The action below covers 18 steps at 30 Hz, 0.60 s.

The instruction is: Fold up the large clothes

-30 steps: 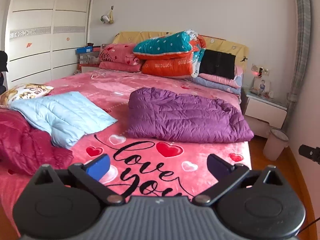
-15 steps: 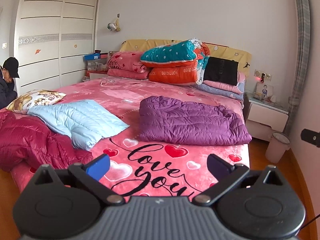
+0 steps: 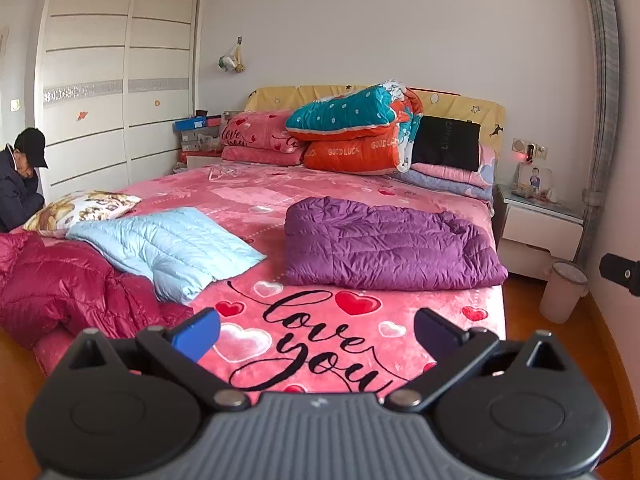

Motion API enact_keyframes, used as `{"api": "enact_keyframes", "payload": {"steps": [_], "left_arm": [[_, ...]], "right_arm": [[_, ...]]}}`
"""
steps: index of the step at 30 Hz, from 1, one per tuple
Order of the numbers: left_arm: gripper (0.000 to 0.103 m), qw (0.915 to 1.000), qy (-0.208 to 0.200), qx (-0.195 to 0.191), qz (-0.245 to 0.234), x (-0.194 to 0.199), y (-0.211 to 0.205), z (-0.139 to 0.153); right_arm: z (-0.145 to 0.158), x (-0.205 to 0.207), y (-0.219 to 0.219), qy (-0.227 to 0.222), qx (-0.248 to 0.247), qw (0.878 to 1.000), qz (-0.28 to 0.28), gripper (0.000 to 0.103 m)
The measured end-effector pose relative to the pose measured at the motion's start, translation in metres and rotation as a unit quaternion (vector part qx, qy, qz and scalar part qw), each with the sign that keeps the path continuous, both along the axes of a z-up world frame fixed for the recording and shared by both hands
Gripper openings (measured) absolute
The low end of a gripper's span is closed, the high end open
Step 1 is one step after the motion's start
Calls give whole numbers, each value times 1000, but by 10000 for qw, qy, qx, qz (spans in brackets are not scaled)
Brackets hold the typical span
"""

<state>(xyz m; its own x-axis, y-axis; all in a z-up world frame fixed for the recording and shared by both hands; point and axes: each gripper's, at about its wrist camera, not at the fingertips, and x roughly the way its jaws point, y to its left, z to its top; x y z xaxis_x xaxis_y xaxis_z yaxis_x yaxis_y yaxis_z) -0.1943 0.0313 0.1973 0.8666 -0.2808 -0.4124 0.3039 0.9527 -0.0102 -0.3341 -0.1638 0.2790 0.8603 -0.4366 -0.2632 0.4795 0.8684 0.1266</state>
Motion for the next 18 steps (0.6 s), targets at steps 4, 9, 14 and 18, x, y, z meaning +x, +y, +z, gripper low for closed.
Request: {"api": "enact_keyframes", "payload": {"steps": [4,9,14,18], "left_arm": [[102,10000,-50,9,5,-3,-1,1],[102,10000,-76,30,13,-4,-2,2],[102,10000,-70,45,13,-5,-2,1],[102,10000,-64,44,-2,-5,-2,0]], "right_arm": [[-3,0,6,-5,-31,10000,-14,103],[-1,-2,9,-31,-66,10000,-1,103],[-3,-3,11,-42,-88,10000,-13,103],[-5,-2,13,-10,-116,9999,-8,103]]}}
